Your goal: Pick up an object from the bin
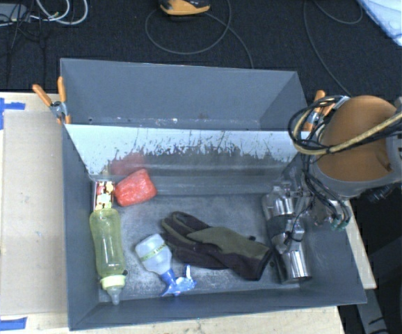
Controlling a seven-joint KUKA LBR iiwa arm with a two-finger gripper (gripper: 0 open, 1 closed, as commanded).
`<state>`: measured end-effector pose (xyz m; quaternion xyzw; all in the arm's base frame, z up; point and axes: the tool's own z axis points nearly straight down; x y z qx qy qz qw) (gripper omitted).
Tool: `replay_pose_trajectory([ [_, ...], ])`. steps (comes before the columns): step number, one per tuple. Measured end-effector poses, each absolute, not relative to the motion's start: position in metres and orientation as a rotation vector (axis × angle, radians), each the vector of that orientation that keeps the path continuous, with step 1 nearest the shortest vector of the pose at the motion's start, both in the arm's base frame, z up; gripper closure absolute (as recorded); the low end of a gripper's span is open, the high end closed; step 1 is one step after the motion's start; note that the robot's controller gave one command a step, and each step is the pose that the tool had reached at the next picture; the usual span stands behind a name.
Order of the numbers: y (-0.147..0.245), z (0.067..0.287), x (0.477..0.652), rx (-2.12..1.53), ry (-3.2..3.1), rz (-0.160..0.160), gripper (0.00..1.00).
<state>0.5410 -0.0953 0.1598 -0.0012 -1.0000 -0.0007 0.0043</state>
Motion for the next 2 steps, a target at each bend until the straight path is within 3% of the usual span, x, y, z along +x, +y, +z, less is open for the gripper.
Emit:
replay_pose_trajectory([
  [1,-0.095,0.164,0.543,0.001,-3.140,-0.001,0.00],
  [2,-0.037,0.090,0.569,0.047,-3.138,-0.002,0.00],
])
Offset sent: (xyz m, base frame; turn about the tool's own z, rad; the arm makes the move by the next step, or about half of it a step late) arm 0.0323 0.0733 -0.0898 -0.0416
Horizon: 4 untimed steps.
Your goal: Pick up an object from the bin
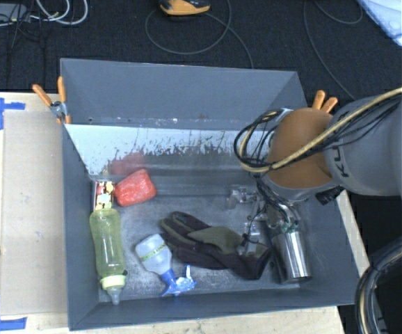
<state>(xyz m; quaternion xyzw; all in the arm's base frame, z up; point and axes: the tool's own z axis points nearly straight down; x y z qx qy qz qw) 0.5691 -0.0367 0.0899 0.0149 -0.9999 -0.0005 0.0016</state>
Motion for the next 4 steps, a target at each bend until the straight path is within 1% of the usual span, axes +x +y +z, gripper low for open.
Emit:
replay_pose_trajectory([
  [1,-0.023,0.090,0.564,0.033,-3.130,-0.004,0.00],
  [2,0.002,0.102,0.582,-0.332,-3.122,-0.002,0.00],
  [3,0.020,0.078,0.579,-0.201,-3.126,-0.001,0.00],
  [4,0.022,0.071,0.581,-0.646,-3.070,-0.002,1.00],
])
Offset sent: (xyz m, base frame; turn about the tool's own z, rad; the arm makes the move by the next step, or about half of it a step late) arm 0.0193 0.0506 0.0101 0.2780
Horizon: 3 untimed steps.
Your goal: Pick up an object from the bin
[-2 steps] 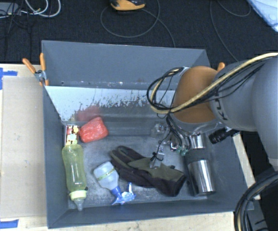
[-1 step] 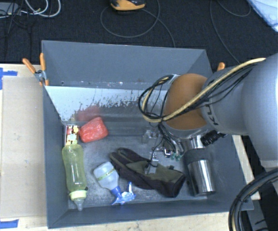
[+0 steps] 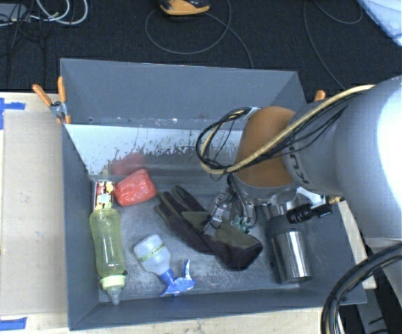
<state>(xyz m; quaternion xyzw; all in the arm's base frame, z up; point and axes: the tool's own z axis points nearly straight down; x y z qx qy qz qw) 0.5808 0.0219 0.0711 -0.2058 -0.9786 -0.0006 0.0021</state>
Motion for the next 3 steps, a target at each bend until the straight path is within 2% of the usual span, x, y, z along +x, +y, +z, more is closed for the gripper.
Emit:
replay_pose_trajectory([
  [1,0.022,0.071,0.581,-0.645,-3.071,-0.002,1.00],
  [3,0.022,0.090,0.580,-0.643,-3.070,-0.002,1.00],
])
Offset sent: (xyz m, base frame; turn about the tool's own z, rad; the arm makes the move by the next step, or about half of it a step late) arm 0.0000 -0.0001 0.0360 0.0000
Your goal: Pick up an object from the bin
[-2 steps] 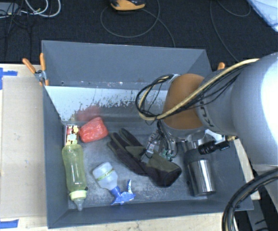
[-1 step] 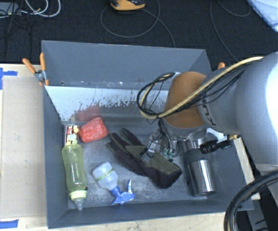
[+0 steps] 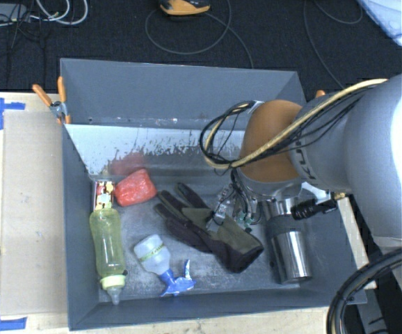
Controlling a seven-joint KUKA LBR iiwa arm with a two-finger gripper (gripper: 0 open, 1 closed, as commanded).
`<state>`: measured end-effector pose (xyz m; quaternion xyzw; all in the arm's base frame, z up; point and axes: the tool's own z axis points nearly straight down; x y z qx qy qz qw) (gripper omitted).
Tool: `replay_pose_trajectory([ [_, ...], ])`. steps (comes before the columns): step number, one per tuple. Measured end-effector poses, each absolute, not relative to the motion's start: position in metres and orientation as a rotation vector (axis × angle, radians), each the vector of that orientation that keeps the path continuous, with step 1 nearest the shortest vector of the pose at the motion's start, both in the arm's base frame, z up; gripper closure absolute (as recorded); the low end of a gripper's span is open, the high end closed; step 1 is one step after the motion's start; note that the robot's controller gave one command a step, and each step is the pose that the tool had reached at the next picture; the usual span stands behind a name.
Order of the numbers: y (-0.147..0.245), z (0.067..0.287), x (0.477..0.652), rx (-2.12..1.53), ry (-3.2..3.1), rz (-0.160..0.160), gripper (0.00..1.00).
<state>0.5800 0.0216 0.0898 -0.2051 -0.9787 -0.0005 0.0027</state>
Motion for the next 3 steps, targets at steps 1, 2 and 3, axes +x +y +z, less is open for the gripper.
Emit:
replay_pose_trajectory([
  [1,0.021,0.100,0.581,-0.644,-3.071,-0.002,1.00],
  [2,0.021,0.106,0.581,-0.643,-3.072,-0.003,1.00],
  [3,0.021,0.119,0.578,-0.640,-3.061,0.001,1.00],
])
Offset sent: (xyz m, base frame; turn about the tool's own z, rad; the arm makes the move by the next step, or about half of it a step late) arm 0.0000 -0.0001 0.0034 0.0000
